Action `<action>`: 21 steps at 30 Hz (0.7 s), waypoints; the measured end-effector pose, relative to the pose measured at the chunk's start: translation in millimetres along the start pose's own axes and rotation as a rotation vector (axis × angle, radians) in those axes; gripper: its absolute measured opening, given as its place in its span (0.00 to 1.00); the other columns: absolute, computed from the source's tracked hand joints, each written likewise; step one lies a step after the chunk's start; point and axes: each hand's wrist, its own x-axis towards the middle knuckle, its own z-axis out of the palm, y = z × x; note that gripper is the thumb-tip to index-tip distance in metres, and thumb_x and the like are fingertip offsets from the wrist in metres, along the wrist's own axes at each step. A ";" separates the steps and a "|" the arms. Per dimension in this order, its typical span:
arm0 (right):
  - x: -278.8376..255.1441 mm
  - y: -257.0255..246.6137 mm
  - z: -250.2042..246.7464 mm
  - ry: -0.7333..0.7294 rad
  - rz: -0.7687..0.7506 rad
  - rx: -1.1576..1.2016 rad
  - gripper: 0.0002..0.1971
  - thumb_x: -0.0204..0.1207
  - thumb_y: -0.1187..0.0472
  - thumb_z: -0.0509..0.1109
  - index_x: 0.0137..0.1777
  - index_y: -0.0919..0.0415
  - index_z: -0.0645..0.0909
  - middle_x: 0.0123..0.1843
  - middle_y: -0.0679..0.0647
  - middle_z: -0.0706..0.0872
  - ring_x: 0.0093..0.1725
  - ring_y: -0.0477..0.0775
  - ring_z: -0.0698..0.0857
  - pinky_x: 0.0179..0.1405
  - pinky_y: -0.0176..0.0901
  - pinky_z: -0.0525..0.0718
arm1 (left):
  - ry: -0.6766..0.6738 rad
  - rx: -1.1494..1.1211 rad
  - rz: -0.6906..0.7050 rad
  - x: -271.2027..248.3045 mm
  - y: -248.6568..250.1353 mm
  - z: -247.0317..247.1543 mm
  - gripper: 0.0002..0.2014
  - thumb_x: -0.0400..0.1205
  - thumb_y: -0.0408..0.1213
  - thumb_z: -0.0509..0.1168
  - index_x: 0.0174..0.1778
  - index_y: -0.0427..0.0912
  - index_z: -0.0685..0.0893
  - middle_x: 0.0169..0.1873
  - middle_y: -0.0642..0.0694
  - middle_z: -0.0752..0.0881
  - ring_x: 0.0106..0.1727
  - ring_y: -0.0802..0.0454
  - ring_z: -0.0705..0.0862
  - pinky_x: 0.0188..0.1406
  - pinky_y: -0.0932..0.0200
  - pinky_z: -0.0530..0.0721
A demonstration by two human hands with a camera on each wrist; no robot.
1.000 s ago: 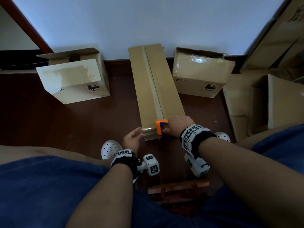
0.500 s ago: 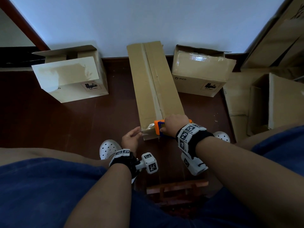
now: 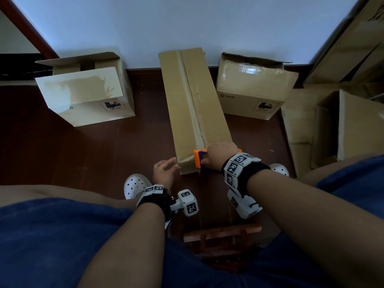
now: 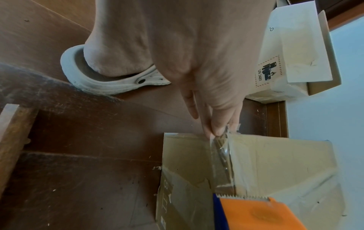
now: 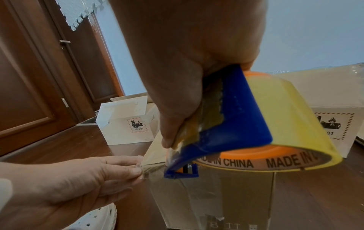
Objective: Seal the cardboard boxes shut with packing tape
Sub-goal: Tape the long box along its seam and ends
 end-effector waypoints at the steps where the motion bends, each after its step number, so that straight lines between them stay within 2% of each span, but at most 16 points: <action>1: -0.1 0.0 0.0 -0.002 0.001 -0.002 0.20 0.81 0.41 0.62 0.41 0.57 0.78 0.32 0.50 0.76 0.30 0.49 0.74 0.24 0.40 0.68 | -0.004 0.003 -0.001 0.4 0.3 -0.4 0.13 0.75 0.34 0.75 0.53 0.54 0.88 0.65 0.48 0.75 0.63 0.54 0.77 0.63 0.62 0.72; 5: -1.1 -0.8 -0.3 0.000 -0.004 0.003 0.18 0.81 0.42 0.62 0.40 0.57 0.77 0.31 0.49 0.74 0.32 0.50 0.76 0.25 0.41 0.68 | -0.018 0.078 -0.012 0.2 6.4 -1.1 0.14 0.77 0.35 0.74 0.58 0.48 0.89 0.65 0.51 0.72 0.61 0.59 0.73 0.58 0.67 0.69; 11: -1.1 -2.9 -0.3 -0.002 -0.005 0.002 0.17 0.81 0.44 0.62 0.41 0.57 0.77 0.31 0.49 0.75 0.30 0.49 0.74 0.24 0.39 0.68 | -0.053 0.243 -0.012 4.6 9.9 -4.3 0.15 0.78 0.38 0.74 0.61 0.48 0.88 0.71 0.47 0.71 0.70 0.51 0.75 0.61 0.66 0.69; 14: -1.4 -3.1 0.6 -0.001 -0.001 0.004 0.17 0.81 0.44 0.62 0.41 0.57 0.78 0.31 0.50 0.75 0.32 0.50 0.76 0.24 0.39 0.68 | -0.061 0.312 -0.026 1.0 11.3 -7.6 0.24 0.77 0.39 0.74 0.70 0.46 0.81 0.74 0.46 0.67 0.72 0.49 0.72 0.65 0.65 0.69; 16: -2.0 -3.4 0.0 -0.002 -0.002 0.000 0.17 0.81 0.44 0.61 0.42 0.57 0.78 0.31 0.50 0.75 0.34 0.51 0.77 0.24 0.40 0.67 | -0.040 0.327 -0.097 2.2 10.4 -13.9 0.33 0.77 0.40 0.75 0.78 0.42 0.72 0.75 0.44 0.66 0.73 0.45 0.73 0.69 0.58 0.73; 18: -2.6 -4.0 -1.0 -0.006 -0.002 0.003 0.16 0.81 0.45 0.61 0.44 0.57 0.80 0.32 0.50 0.74 0.36 0.51 0.78 0.26 0.40 0.70 | 0.006 0.396 -0.085 5.1 13.2 -23.6 0.28 0.79 0.38 0.72 0.75 0.39 0.75 0.73 0.40 0.71 0.68 0.41 0.77 0.67 0.54 0.76; 21: -3.4 -4.9 -2.0 -0.015 -0.010 0.006 0.16 0.82 0.46 0.61 0.46 0.57 0.81 0.31 0.50 0.74 0.36 0.52 0.78 0.31 0.41 0.73 | 0.054 0.518 0.212 10.2 34.4 -31.4 0.11 0.81 0.35 0.69 0.59 0.40 0.86 0.57 0.42 0.84 0.56 0.46 0.83 0.56 0.59 0.76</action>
